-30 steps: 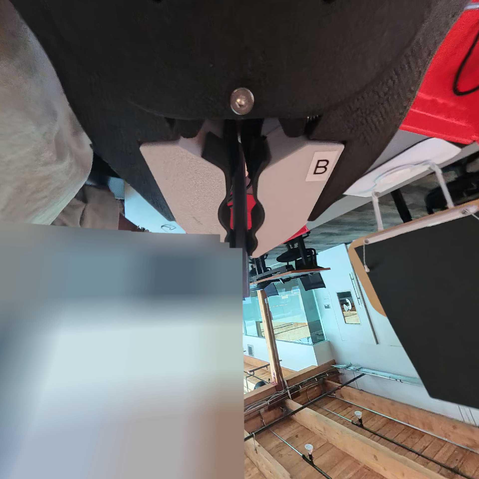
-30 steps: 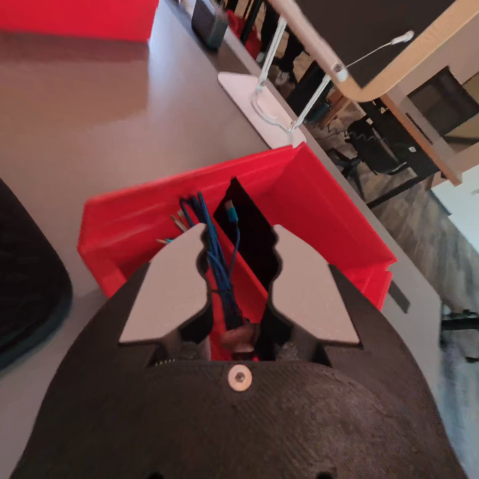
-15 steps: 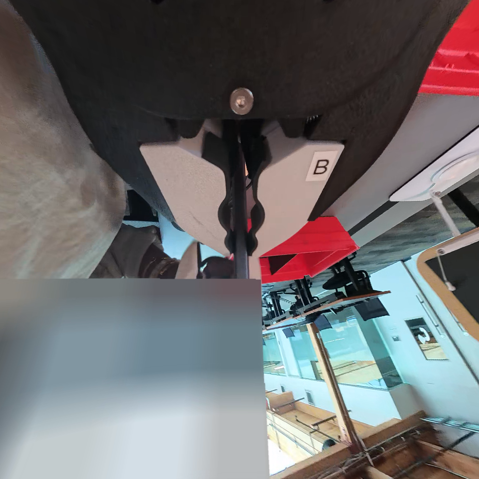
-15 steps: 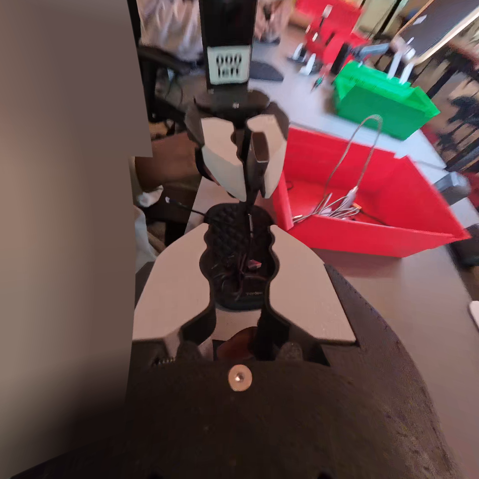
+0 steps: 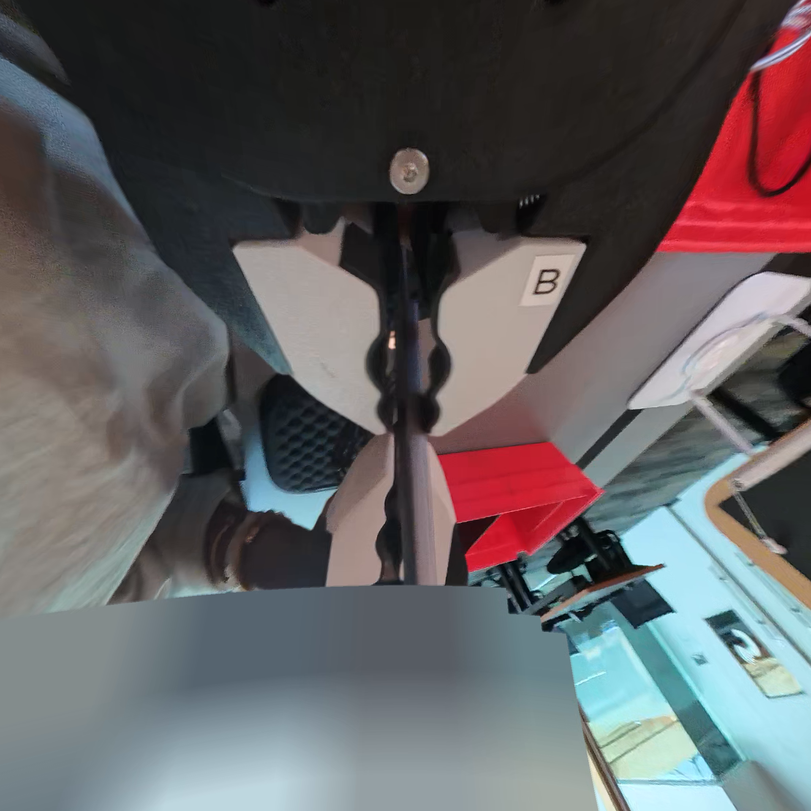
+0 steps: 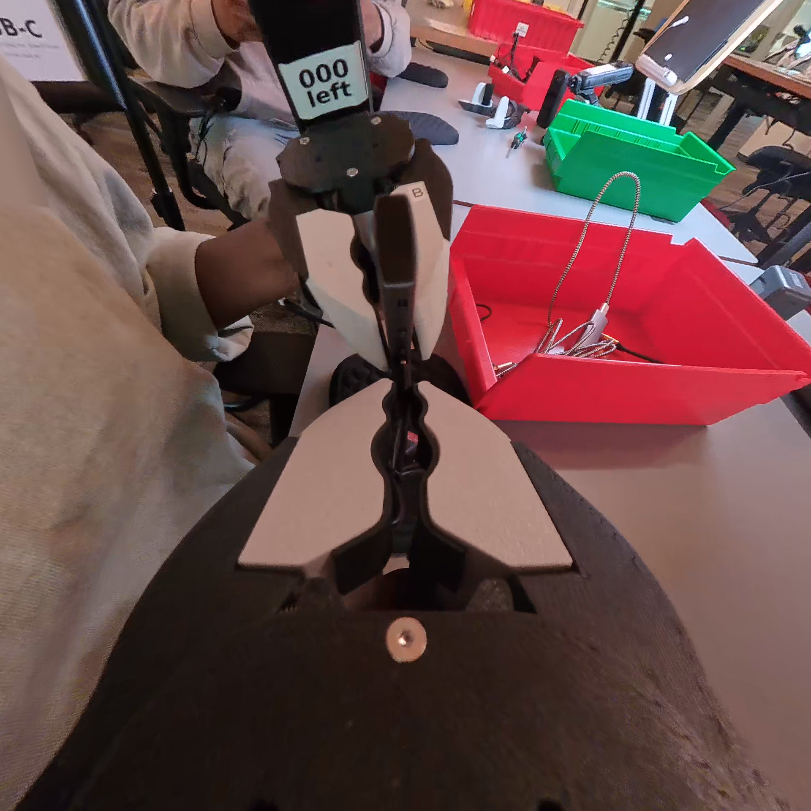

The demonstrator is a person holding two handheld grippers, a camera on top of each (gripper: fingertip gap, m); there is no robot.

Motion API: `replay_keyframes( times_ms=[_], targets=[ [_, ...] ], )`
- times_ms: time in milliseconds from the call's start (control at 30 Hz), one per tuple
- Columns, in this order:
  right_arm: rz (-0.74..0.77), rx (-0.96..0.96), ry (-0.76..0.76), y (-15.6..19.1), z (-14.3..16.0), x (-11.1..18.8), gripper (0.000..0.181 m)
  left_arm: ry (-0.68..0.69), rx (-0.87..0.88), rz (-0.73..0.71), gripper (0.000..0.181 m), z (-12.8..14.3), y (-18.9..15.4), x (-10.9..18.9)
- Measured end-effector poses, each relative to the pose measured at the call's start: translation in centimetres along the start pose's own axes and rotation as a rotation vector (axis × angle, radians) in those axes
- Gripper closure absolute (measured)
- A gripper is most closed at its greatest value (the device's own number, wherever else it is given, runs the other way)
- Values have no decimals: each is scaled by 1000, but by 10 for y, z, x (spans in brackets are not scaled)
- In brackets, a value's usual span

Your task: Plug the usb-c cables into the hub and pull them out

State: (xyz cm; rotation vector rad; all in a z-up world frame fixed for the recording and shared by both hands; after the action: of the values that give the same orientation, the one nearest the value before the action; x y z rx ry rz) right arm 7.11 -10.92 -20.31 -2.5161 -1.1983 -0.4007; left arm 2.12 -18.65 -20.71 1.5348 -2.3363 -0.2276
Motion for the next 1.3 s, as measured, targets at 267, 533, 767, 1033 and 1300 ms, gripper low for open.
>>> replay_keyframes(
  times_ms=[267,533,767,1033,1300],
  targets=[
    [-6,39,44,4,6,-4,175,70,-70,33,174,2,-8,-6],
    [68,224,89,20,12,-7,175,152,-129,19,175,-1,-22,-5],
    [178,332,157,34,16,-6,174,240,-178,3,175,-3,-32,-7],
    [236,325,227,34,34,-11,174,292,-192,-12,175,12,-34,-17],
    [202,211,142,24,40,-18,174,151,39,63,174,29,-21,-14]
  ],
)
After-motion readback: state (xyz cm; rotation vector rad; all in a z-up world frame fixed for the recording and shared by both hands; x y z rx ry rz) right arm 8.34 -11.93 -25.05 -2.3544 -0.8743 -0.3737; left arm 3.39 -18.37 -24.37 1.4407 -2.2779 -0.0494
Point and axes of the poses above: each gripper's, where its closed fingertips meet, x back along the fingers, z out of its underside, y = z × x across the jaws, the point moved 5 cm from there along x, back along the fingers, and after that the axes turned 2 degrees about y, right-handed, at the moved point
